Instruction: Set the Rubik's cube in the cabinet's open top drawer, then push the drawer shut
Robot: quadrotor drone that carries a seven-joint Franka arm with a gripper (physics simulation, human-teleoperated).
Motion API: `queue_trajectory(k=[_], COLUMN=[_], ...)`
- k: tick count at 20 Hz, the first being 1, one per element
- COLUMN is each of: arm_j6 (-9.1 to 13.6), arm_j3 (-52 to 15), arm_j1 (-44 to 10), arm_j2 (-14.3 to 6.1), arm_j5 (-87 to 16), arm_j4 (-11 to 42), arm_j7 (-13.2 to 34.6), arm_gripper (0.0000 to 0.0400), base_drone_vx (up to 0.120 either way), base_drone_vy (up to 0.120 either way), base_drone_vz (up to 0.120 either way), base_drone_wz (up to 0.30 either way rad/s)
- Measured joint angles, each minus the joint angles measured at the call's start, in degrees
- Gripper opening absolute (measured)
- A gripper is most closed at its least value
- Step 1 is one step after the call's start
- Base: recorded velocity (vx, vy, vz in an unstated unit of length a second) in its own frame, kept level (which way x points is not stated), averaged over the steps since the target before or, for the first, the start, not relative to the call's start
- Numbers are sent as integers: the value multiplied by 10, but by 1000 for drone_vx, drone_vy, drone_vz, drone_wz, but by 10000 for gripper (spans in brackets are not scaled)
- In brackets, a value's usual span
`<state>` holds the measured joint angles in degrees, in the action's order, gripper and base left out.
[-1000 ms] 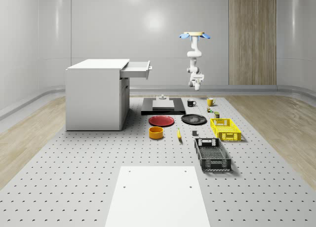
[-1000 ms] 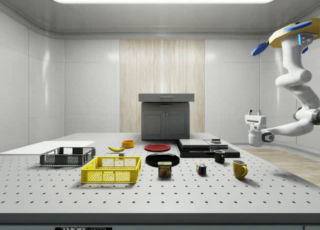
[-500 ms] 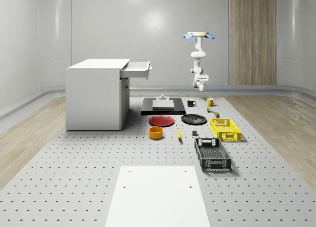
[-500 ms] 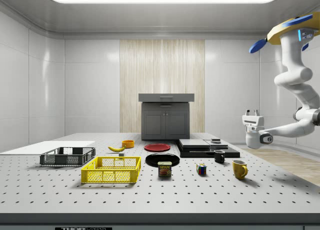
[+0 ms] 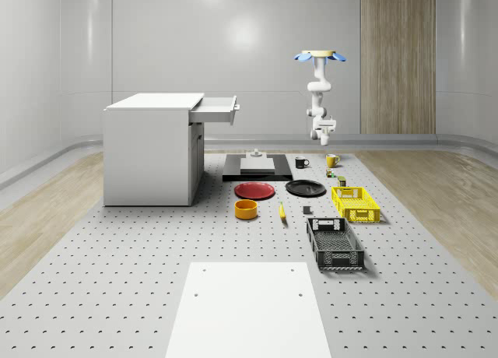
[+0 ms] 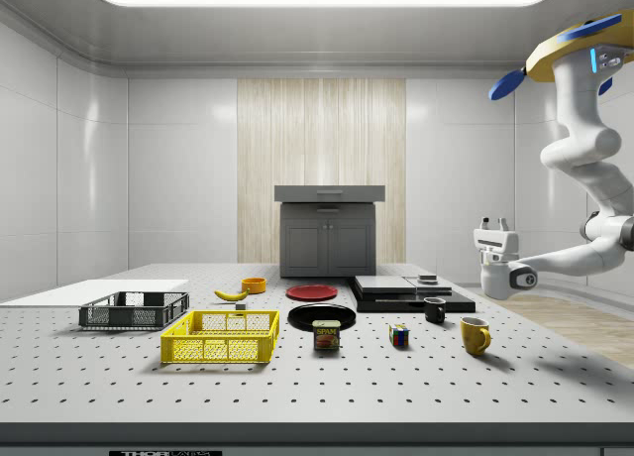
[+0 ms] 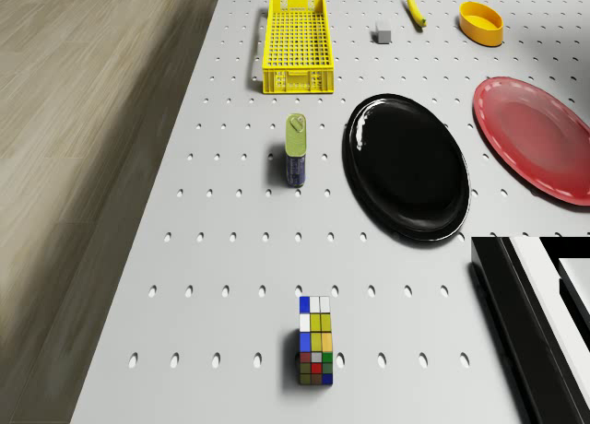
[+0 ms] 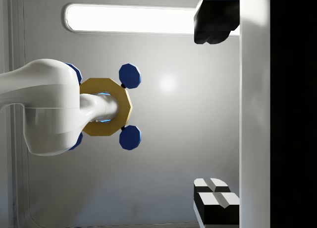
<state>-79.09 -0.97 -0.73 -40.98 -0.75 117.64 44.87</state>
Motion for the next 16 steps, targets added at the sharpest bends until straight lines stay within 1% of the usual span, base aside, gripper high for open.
queue_trajectory(k=[3, 8, 12, 16], arm_j6=[-1, -4, -6, -9], arm_j3=[-5, -20, -45, -93], arm_j1=[-1, -6, -14, -29], arm_j2=[-1, -3, -5, -8], arm_j5=[-6, -27, -63, -132], arm_j4=[1, 3, 7, 18], arm_j7=[1, 4, 8, 18], arm_gripper=[400, 400, 400, 400], base_drone_vx=[0, 8, 120, 120], base_drone_vy=[0, 104, 0, 0], base_drone_vz=[0, 0, 0, 0], base_drone_wz=[0, 0, 0, 0])
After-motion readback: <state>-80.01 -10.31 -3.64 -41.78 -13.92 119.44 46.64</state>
